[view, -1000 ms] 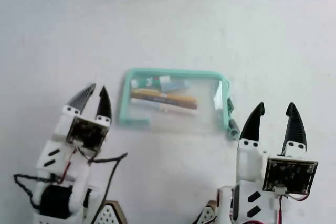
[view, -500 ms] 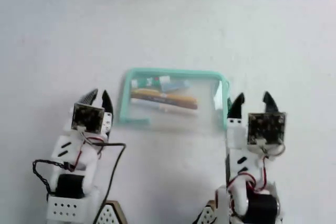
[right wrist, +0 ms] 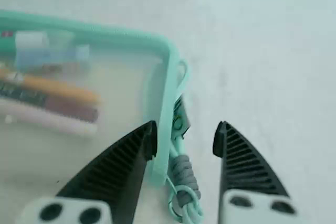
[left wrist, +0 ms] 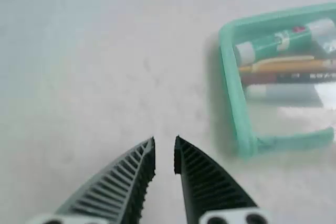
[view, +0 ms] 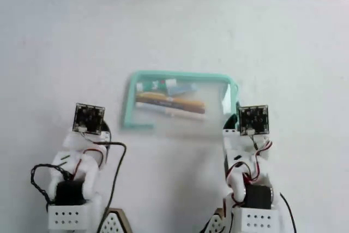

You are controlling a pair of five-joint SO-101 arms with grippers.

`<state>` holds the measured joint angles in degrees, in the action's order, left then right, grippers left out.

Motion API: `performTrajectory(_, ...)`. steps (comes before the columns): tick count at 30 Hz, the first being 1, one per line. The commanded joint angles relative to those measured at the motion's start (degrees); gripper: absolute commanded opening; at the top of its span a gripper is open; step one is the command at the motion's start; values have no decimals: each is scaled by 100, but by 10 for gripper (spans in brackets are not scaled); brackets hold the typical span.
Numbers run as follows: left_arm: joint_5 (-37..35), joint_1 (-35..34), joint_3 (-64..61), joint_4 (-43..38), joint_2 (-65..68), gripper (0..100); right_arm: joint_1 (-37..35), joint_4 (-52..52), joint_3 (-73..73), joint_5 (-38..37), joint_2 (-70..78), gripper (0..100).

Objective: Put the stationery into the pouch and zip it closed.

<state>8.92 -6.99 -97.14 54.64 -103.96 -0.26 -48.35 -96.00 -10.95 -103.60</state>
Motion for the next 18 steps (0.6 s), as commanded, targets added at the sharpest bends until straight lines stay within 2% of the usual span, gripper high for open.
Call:
performTrajectory(1,-62,-40,9,571,-57,86,-40,-347,-88,-26,48,177)
performTrajectory(10,-70,-22,9,949,-57,82,-22,-1631,-88,9,75,173)
performTrajectory(12,-70,-31,9,1125,-57,59,31,-1868,-88,9,57,130)
performTrajectory(14,-70,-40,9,1257,-57,20,48,-1947,-88,-26,66,19)
performTrajectory(17,-70,-40,9,1433,-48,22,48,-2097,-88,9,75,42)
performTrajectory(18,-70,-31,9,1477,-48,25,48,-2105,-88,9,75,19)
